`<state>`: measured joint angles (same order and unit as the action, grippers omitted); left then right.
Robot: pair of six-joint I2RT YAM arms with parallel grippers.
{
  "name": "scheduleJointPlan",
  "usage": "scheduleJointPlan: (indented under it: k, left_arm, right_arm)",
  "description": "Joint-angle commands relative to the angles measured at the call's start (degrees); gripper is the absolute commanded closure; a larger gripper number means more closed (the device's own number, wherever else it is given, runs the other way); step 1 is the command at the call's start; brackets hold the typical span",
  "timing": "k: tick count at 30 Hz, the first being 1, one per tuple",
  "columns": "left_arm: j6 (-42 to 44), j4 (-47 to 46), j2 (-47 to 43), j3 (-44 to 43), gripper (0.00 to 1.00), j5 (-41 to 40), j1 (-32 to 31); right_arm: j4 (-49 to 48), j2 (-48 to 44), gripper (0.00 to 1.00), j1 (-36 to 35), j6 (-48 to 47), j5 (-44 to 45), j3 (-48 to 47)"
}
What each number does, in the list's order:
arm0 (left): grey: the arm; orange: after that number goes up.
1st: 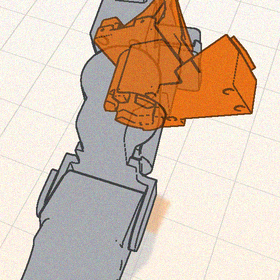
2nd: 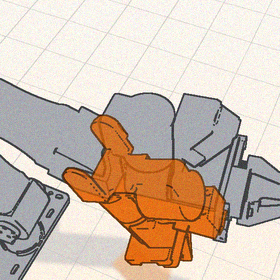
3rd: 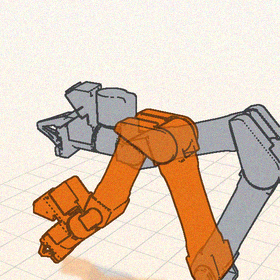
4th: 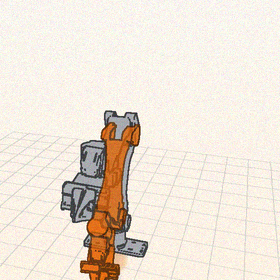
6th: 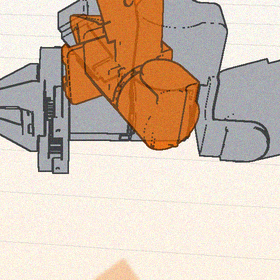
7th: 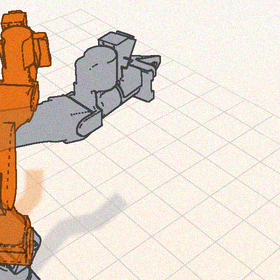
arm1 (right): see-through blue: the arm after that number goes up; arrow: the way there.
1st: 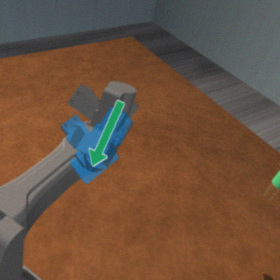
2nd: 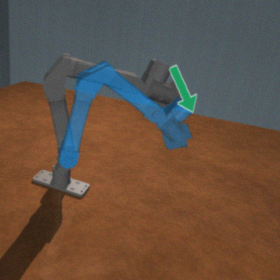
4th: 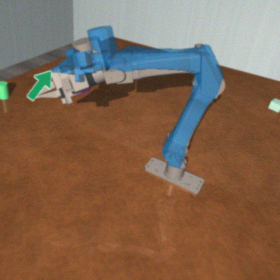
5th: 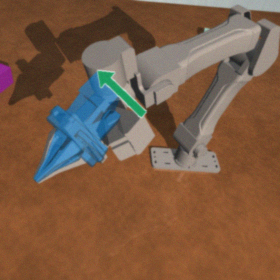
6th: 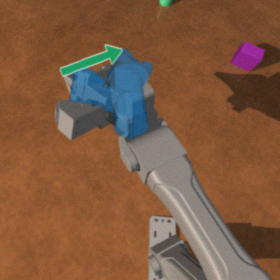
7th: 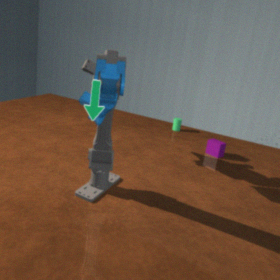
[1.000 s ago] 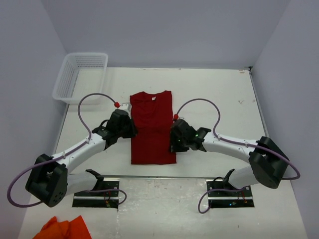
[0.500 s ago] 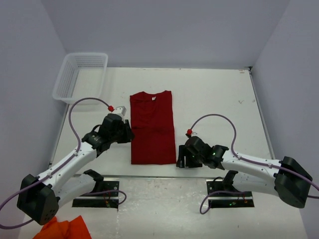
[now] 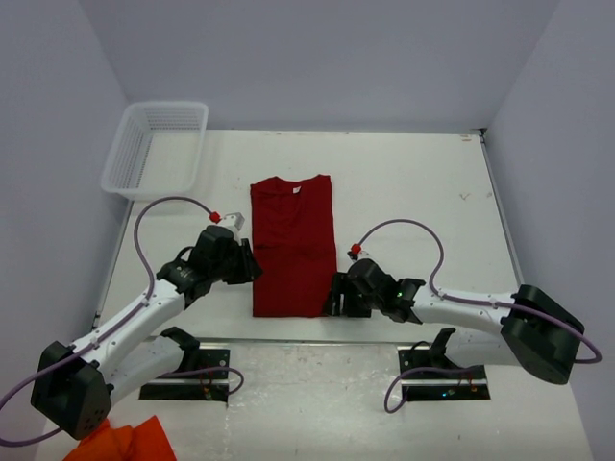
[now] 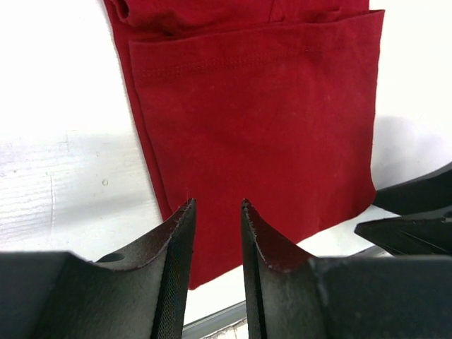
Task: Fold and stack the t-shirts
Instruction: Grab one side of the 2/3 rectangular tshirt with both arms
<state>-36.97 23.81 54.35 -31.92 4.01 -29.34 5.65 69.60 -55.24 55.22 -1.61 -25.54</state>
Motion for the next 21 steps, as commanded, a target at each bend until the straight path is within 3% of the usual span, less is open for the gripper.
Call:
scheduleJointPlan:
  k: [1,8,11,14,21]
  left_arm:
    - [-1.0,-0.08,-2.22,0.37,0.67,1.79,-0.19]
    - [-0.73,3.08,-3.99,-2.61,0.66,1.35,-0.19]
    - [-0.91,4.57,-4.34,-3.41,0.66,1.09,-0.19]
    - [-1.35,5.36,-4.69,-3.41,0.66,1.35,-0.19]
    - [-2.14,10.28,-4.25,-3.5,0.66,-1.55,-0.19]
  right_arm:
    - [2.96,3.43,0.34,-0.3,2.26,3.0,0.58]
    - [5.34,5.28,0.4,-0.3,6.12,5.56,1.02]
    - [6.04,5.37,0.54,-0.3,8.06,7.23,1.72]
    - [6.48,5.72,0.75,-0.3,8.85,8.28,1.98]
    - [4.72,7.04,0.97,-0.3,8.94,8.02,2.25]
